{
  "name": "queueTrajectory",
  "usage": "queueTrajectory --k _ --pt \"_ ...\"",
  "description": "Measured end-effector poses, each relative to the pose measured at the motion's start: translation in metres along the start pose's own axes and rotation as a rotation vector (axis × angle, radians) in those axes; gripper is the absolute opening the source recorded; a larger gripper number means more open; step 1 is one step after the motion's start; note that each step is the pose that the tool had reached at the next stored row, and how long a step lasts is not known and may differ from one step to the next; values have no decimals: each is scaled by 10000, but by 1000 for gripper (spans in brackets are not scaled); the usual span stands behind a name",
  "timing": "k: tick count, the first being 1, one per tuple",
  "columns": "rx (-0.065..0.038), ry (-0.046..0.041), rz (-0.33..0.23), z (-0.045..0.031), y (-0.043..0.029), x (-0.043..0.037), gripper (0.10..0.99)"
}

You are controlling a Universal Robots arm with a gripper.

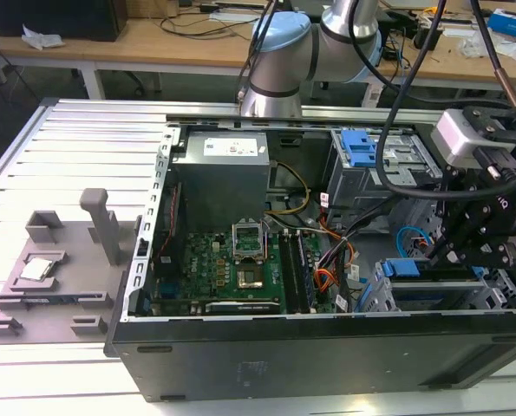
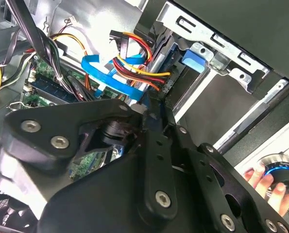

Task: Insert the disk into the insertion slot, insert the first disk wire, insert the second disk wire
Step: 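Insert the second disk wire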

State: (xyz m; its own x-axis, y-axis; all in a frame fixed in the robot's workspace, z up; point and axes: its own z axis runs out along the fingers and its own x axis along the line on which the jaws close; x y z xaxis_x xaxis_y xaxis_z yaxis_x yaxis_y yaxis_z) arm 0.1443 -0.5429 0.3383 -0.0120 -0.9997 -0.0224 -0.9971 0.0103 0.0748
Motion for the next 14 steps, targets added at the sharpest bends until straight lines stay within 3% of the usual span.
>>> queueTrajectory --k 1,2,4,6,10,11,14 --pt "-1 0 1 0 0 0 169" --pt "-1 1 0 0 0 0 235" --pt "-1 1 0 -23 2 -1 235" --pt "-1 6 1 -131 10 -4 235" --pt "-1 7 0 -189 15 -14 220" --pt "-1 10 1 -239 19 -18 106" --pt "-1 15 2 -401 32 -30 106"
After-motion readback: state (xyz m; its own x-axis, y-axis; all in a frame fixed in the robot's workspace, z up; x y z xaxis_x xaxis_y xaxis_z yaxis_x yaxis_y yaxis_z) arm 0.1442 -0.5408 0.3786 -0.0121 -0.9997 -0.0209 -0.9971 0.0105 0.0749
